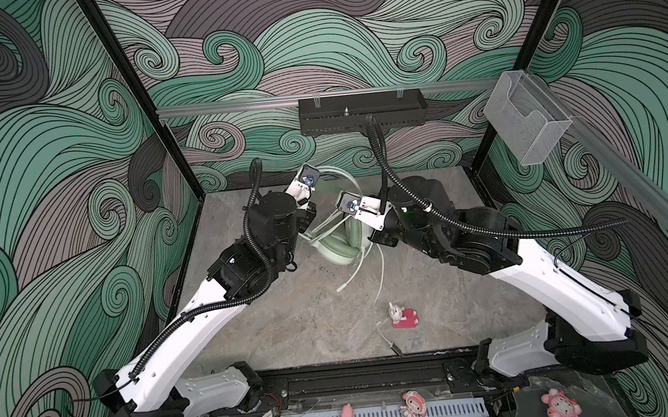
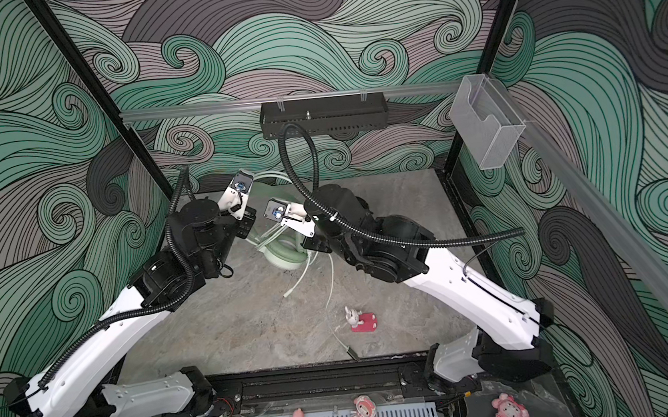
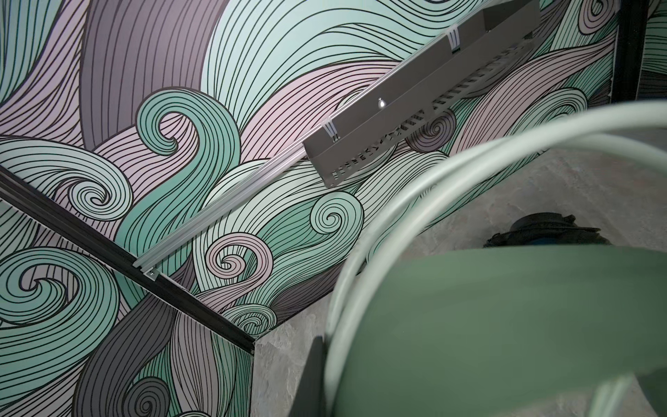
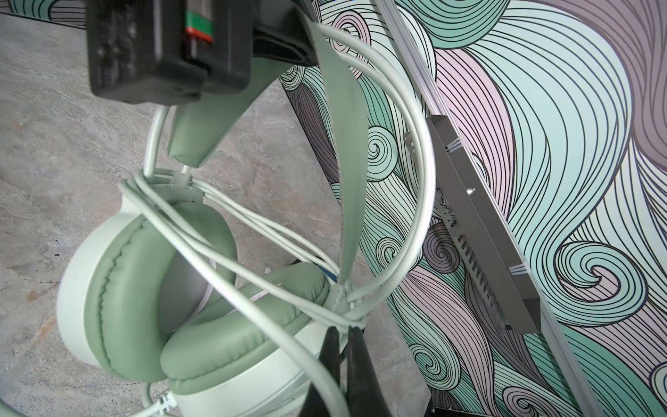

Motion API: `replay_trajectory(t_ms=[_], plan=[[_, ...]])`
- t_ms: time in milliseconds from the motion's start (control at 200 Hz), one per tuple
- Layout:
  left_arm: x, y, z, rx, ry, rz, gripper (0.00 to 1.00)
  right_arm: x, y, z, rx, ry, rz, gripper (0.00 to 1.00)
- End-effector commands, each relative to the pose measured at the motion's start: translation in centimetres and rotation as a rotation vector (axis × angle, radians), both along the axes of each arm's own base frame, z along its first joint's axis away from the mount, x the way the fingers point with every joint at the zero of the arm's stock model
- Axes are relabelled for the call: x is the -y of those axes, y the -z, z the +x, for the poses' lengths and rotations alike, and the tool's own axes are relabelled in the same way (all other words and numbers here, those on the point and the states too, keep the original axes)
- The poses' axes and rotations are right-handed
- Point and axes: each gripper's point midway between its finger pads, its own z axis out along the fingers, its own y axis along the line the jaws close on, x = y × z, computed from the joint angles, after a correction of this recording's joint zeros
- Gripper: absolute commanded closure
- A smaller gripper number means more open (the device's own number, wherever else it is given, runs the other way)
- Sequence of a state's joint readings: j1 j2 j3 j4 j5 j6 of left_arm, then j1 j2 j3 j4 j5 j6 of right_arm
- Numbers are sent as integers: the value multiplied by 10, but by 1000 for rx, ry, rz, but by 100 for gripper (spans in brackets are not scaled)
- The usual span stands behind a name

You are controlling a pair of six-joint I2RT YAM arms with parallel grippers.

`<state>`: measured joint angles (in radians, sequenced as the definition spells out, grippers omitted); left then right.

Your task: Wrap the headphones

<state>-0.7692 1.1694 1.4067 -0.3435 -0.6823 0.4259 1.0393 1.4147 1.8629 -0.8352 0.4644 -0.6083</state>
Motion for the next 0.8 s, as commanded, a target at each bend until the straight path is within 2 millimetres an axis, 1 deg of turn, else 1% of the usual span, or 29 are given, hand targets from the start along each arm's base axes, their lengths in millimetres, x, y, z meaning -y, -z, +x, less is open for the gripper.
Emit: replay_trajectory(t_ms=[0,100,175,280,485,655,710,796], plan=[[-22,1,-8,-16,-64,66,100,21,-47,11,104,93,94,98],[-27,-6,-13,-8,-62,52,100,23,-50,14,126,108,75,96],[-35,-17,-19,15,-79,27,100,26,-54,17,151,132,62,93],[-39,-26,-28,7,-40,16,100,29,-56,21,171,164,56,91],[-41,-39,-47,-23,35,-84,100,25,-67,21,168,161,139,89],[-43,-52,-57,-23,60,-223,100,19,-58,25,126,155,185,89],[-45,-56,-59,-25,55,-271,100,20,-55,26,107,159,207,89],[-43,-61,-63,-30,80,-344,100,23,-53,27,87,161,247,89]])
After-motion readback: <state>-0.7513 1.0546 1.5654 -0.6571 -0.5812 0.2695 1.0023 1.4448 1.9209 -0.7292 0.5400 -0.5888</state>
